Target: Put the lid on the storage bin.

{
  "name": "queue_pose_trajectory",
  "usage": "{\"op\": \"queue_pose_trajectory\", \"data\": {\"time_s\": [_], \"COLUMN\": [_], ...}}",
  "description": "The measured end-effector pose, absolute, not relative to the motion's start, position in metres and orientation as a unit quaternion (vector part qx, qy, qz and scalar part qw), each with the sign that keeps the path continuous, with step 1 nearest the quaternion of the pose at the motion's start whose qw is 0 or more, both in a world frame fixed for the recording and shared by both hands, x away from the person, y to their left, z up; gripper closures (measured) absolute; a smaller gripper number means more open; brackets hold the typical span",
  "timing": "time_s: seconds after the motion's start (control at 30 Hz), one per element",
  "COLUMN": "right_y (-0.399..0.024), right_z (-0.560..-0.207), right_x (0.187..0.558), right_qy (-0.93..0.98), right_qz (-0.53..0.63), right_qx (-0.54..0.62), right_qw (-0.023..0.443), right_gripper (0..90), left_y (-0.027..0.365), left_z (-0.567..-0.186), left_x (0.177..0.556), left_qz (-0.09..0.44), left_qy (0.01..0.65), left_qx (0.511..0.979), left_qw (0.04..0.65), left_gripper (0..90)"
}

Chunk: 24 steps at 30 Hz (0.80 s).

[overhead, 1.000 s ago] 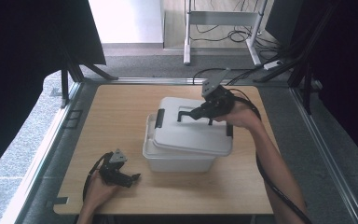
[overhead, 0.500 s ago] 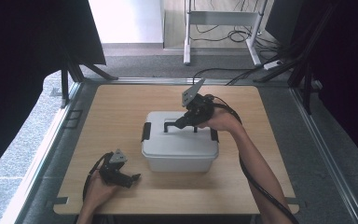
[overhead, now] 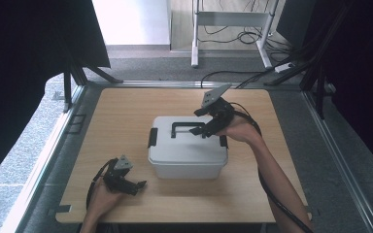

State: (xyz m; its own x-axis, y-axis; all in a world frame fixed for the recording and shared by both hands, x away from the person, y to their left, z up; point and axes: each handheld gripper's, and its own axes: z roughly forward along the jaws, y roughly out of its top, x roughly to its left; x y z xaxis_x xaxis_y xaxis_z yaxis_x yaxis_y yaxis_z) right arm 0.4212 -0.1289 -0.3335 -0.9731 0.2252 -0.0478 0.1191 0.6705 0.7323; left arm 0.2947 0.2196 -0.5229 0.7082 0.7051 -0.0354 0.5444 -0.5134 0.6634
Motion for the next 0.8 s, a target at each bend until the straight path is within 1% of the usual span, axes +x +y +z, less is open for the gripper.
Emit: {"op": "queue_pose_trajectory", "data": {"time_s": [0.1,0.23,0.27,0.3,0.33,0.63,0.8], "right_y": [-0.145,-0.166,-0.177,-0.177,-0.184,-0.218,-0.246], "right_z": [-0.330,-0.327,-0.328,-0.328,-0.328,-0.331,-0.336], "right_x": [0.417,0.411,0.408,0.408,0.405,0.391,0.380], "right_qy": [0.908,0.899,0.896,0.896,0.894,0.881,0.870], "right_qz": [0.388,0.390,0.386,0.386,0.385,0.386,0.389], "right_qx": [0.132,0.174,0.193,0.193,0.204,0.244,0.270], "right_qw": [0.086,0.099,0.104,0.104,0.107,0.123,0.137], "right_gripper": [14.9,13.1,11.0,11.0,9.1,6.1,5.0], "left_y": [0.220,0.220,0.220,0.220,0.219,0.219,0.219], "left_z": [-0.523,-0.523,-0.523,-0.523,-0.523,-0.523,-0.523], "left_x": [0.295,0.295,0.295,0.295,0.295,0.295,0.295], "left_qz": [0.120,0.122,0.121,0.121,0.121,0.121,0.121], "left_qy": [0.363,0.361,0.361,0.361,0.363,0.363,0.364], "left_qx": [0.862,0.862,0.862,0.863,0.861,0.861,0.861], "left_qw": [0.334,0.334,0.334,0.333,0.336,0.335,0.335], "left_gripper": [0.0,0.0,0.0,0.0,0.0,0.0,0.0]}}
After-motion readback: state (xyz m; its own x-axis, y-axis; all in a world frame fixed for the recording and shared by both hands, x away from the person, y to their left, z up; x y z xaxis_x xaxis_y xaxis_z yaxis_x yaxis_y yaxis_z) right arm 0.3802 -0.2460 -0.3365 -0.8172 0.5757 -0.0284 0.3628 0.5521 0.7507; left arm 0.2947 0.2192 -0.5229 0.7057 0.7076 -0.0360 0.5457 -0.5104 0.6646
